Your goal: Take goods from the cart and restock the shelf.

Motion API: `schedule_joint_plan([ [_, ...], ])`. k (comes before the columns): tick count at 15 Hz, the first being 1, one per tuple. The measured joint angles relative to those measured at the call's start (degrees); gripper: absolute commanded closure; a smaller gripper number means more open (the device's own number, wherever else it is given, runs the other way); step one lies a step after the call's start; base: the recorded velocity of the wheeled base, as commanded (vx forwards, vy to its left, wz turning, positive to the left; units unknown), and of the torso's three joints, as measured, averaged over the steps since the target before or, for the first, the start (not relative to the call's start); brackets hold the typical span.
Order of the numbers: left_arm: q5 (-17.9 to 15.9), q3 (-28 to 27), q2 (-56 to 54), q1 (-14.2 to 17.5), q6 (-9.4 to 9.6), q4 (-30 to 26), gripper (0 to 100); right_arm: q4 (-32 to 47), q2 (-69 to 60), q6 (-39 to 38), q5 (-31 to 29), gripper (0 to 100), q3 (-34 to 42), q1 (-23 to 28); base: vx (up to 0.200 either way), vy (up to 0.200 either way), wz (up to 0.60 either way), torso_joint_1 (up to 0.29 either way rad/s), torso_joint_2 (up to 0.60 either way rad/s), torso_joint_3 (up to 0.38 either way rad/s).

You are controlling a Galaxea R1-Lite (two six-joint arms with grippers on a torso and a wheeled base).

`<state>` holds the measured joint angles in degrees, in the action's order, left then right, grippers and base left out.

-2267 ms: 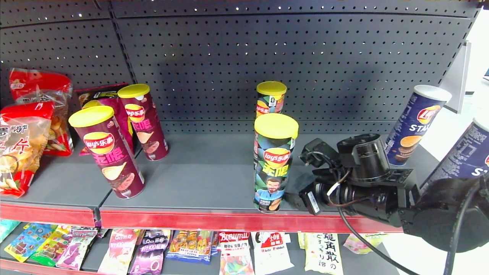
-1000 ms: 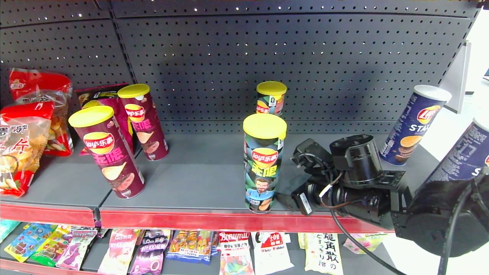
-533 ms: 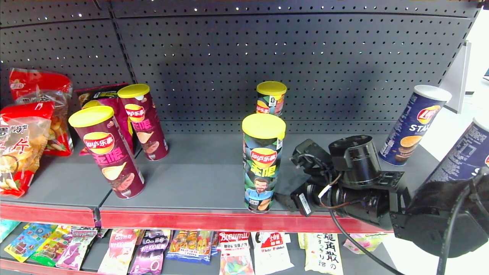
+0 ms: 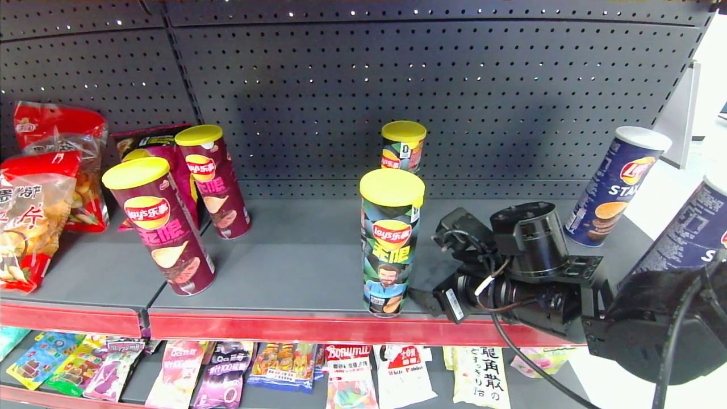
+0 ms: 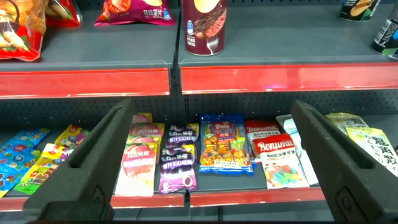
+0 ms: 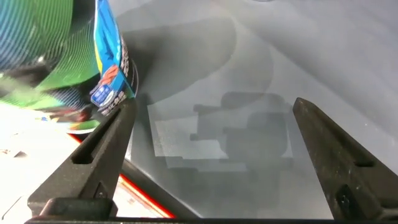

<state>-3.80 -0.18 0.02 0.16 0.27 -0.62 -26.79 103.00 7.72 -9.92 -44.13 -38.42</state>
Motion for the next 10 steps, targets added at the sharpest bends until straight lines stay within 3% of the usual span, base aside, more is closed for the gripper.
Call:
schedule_joint_plan([
  [6, 0.01, 0.0, 0.0, 0.0, 0.0, 0.0, 0, 0.13, -6.61, 0.05, 0.29, 0, 3.64, 1.72, 0.0, 0.0, 0.0, 0.0, 0.0, 0.0],
  [10, 0.01, 0.0, 0.0, 0.0, 0.0, 0.02, 0, 0.2, -17.12, 0.09, 3.06, 0, 11.17, 4.14, 0.0, 0.0, 0.0, 0.0, 0.0, 0.0],
])
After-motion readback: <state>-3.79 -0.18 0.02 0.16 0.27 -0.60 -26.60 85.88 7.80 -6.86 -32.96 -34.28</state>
